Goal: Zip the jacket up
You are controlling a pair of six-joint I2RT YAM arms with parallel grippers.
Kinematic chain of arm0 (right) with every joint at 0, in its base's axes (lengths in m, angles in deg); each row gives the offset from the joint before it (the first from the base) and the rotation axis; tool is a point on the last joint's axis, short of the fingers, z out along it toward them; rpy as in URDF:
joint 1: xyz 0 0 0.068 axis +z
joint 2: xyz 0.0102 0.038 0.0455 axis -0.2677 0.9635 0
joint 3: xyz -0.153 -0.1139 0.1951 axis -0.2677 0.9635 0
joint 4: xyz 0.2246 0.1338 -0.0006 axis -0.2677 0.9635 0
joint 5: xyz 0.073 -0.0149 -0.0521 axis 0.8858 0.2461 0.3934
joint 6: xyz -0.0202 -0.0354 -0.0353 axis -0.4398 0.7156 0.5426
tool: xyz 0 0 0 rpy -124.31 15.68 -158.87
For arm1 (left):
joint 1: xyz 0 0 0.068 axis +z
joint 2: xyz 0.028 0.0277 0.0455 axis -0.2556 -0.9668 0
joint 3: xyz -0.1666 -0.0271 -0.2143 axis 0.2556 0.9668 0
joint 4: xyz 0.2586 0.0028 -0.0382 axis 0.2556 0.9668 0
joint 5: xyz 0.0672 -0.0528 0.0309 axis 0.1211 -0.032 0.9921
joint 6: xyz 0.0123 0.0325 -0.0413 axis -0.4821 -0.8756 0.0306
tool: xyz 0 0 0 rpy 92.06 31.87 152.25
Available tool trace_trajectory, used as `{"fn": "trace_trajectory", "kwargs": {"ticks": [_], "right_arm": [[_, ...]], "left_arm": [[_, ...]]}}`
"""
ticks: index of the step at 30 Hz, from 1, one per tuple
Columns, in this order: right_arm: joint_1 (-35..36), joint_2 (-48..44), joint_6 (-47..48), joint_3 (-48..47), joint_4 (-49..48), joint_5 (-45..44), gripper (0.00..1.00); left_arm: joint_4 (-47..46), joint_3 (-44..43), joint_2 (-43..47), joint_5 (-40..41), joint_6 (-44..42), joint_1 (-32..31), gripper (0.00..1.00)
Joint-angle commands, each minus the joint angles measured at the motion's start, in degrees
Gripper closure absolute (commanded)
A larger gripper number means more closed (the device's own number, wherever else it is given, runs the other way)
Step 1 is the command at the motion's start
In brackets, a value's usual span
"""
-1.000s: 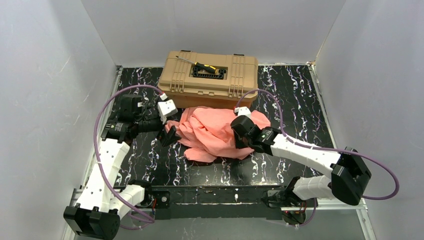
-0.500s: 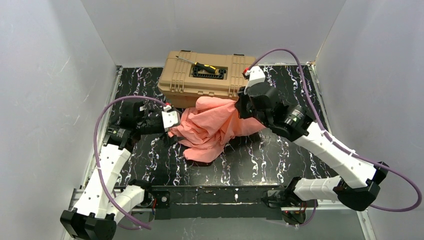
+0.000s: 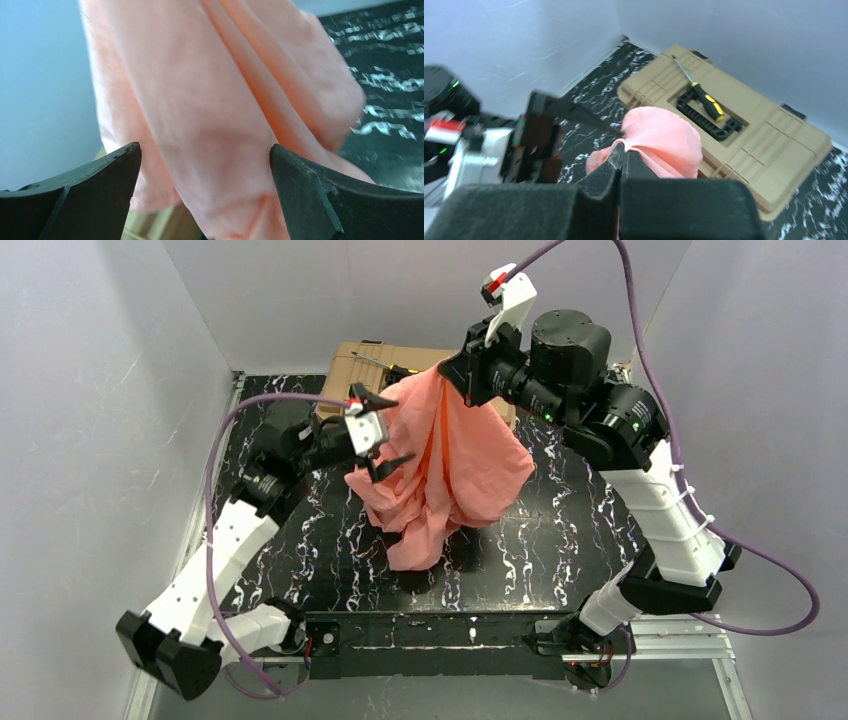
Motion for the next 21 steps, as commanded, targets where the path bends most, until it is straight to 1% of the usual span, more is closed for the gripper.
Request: {"fn": "trace_trajectory", "kwargs": {"ticks": [1, 3, 5, 6, 7, 9, 10, 11, 13, 14, 15, 16, 17, 18, 21], "right_arm": [[0.01, -3.81, 3.45, 6.40, -7.48, 14.92, 0.99], [0.01, -6.44, 2.78, 11.43, -12.35, 19.08, 0.99], [-0.04, -6.98, 2.47, 12.96, -12.68, 19.89, 0.99], [0.00, -6.90, 2.48, 13.26, -12.24, 19.26, 0.99], [0.01, -6.92, 2.39, 13.82, -11.92, 18.64, 0.99], [-0.01, -7.58, 2.27, 15.68, -11.94, 16.58, 0.99], [-0.02, -8.16, 2.08, 16.89, -12.26, 14.43, 0.99], [-0.06, -9.16, 2.04, 18.41, -12.55, 10.98, 0.99], [-0.08, -12.35, 2.09, 22.21, -13.56, 3.72, 0.92], [-0.12, -14.18, 2.16, 24.61, -14.29, 0.13, 0.82], [-0.16, -15.90, 2.26, 26.92, -15.03, -2.92, 0.56], [-0.18, -17.82, 2.45, 29.35, -15.37, -5.79, 0.34], [-0.17, -19.68, 2.36, 31.44, -15.37, -7.94, 0.15], [-0.25, -21.63, 2.12, 33.90, -15.27, -9.68, 0.03], [-0.26, -28.54, 0.77, 42.00, -15.00, -11.24, 0.02]], "left_arm": [[-6.63, -6.48, -5.22, 3.00, 5.92, -3.39, 0.01], [-6.56, -7.50, -7.50, 2.64, 5.27, -5.28, 0.00], [-6.22, -10.12, -10.11, 2.02, 5.93, -7.07, 0.00], [-6.00, -11.20, -11.28, 1.44, 6.18, -7.82, 0.11], [-5.48, -12.69, -12.35, 0.72, 6.00, -8.40, 0.26], [-4.97, -15.66, -14.20, 1.08, 6.62, -9.11, 0.78], [-5.55, -16.97, -14.58, 2.34, 7.13, -9.18, 0.96], [-6.41, -17.96, -14.75, 3.88, 7.64, -9.26, 1.00], [-6.94, -20.38, -14.21, 7.08, 7.37, -9.21, 1.00], [-6.85, -21.61, -13.77, 8.76, 6.16, -9.19, 1.00], [-6.96, -22.74, -13.29, 10.44, 5.43, -9.19, 1.00], [-7.30, -23.57, -12.82, 11.90, 4.83, -9.06, 1.00], [-7.54, -24.67, -12.17, 12.81, 4.06, -8.83, 1.00], [-7.54, -25.81, -11.71, 13.44, 3.60, -8.51, 1.00], [-6.25, -29.76, -10.49, 14.47, 2.72, -8.05, 1.00]]}}
